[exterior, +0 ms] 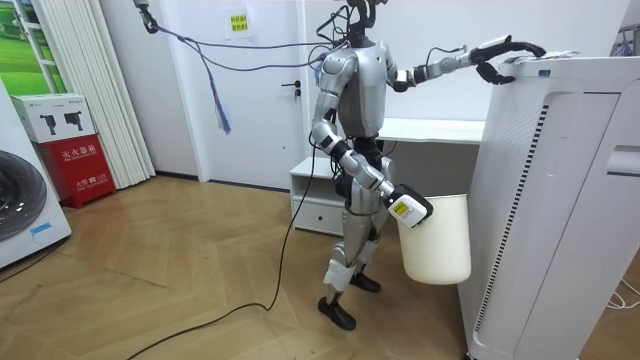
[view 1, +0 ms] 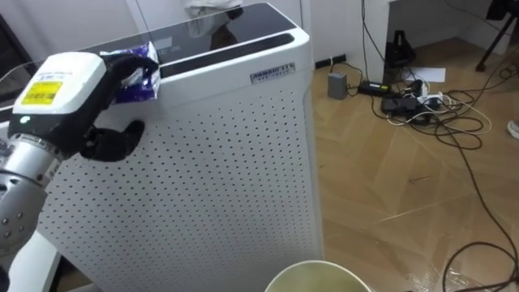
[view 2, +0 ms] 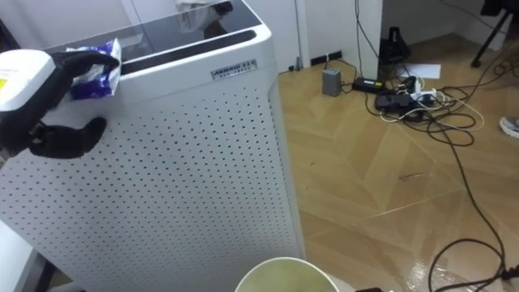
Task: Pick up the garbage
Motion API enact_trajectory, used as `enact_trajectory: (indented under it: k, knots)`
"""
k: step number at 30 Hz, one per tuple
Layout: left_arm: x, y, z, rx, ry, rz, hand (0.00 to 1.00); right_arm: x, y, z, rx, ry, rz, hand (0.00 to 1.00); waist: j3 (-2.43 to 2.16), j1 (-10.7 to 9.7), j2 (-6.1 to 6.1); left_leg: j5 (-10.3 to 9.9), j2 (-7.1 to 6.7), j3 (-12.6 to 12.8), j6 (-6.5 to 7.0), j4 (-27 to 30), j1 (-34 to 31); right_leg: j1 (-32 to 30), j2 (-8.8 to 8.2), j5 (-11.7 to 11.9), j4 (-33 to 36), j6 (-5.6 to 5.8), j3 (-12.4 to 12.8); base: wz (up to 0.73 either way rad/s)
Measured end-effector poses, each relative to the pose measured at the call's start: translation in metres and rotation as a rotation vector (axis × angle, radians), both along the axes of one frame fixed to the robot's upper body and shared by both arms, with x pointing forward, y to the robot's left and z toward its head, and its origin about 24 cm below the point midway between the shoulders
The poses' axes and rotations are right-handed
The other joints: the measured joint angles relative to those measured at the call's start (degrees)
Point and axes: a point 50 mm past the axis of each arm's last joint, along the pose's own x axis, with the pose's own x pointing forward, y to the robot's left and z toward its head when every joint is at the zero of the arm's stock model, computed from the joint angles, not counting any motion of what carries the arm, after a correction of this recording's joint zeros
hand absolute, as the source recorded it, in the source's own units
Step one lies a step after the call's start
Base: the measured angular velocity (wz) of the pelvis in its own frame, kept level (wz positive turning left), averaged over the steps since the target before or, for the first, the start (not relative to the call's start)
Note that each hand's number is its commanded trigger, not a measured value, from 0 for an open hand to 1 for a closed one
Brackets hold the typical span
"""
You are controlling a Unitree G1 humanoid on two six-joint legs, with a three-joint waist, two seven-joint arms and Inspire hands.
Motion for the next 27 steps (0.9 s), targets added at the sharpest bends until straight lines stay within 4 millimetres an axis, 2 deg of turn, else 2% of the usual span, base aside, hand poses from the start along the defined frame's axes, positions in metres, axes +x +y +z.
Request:
enact_trajectory:
  k: [4, 6, 12, 19, 25, 27]
  knots:
    - [0.000, 0.004, 0.006, -0.017, -0.026, 0.021, 1.00, 0.000, 0.000, 0.000, 0.000, 0.001, 0.000, 1.00, 0.13, -0.6, 0.02, 0.2, -0.01, -0.1, -0.04, -0.2, 0.0, 0.0, 0.01, 0.0, 0.0, -0.01, -0.1, 0.01]
    - [0.000, 0.006, 0.008, -0.012, -0.032, 0.032, 1.00, -0.001, -0.001, -0.001, -0.001, 0.016, -0.004, 1.00, 0.40, -0.9, 0.03, 0.3, -0.06, -0.1, -0.04, -0.6, -0.1, 0.0, 0.01, 0.0, 0.0, -0.02, 0.0, 0.00]
    - [-0.001, 0.011, 0.017, -0.023, -0.065, 0.061, 1.00, -0.002, -0.001, -0.003, -0.001, 0.036, -0.008, 1.00, 0.57, -1.0, -0.01, 0.4, -0.11, -0.1, -0.08, -0.6, 0.0, -0.2, 0.05, -0.1, -0.2, -0.08, 0.0, 0.00]
    - [-0.002, 0.011, 0.020, -0.023, -0.078, 0.060, 1.00, -0.002, -0.001, -0.003, 0.000, 0.041, -0.010, 1.00, 0.66, -0.7, -0.14, 0.5, -0.09, -0.1, -0.17, -1.1, 0.4, -0.2, 0.04, -0.3, -0.2, -0.20, 0.0, 0.00]
    - [-0.005, 0.008, 0.025, -0.022, -0.113, 0.050, 1.00, -0.001, -0.003, -0.001, 0.012, 0.032, -0.021, 1.00, 0.98, -0.3, -0.61, 0.5, -0.20, -0.1, -0.20, -1.3, 0.4, -0.3, 0.06, -0.4, -0.2, -0.20, 0.0, 0.00]
    - [-0.007, 0.005, 0.028, -0.027, -0.128, 0.038, 1.00, 0.000, -0.002, 0.000, 0.013, 0.028, -0.019, 1.00, 0.93, 0.1, -0.78, 0.5, -0.16, -0.1, -0.21, -1.3, 0.0, -0.4, 0.08, -0.4, -0.2, -0.21, 0.0, 0.00]
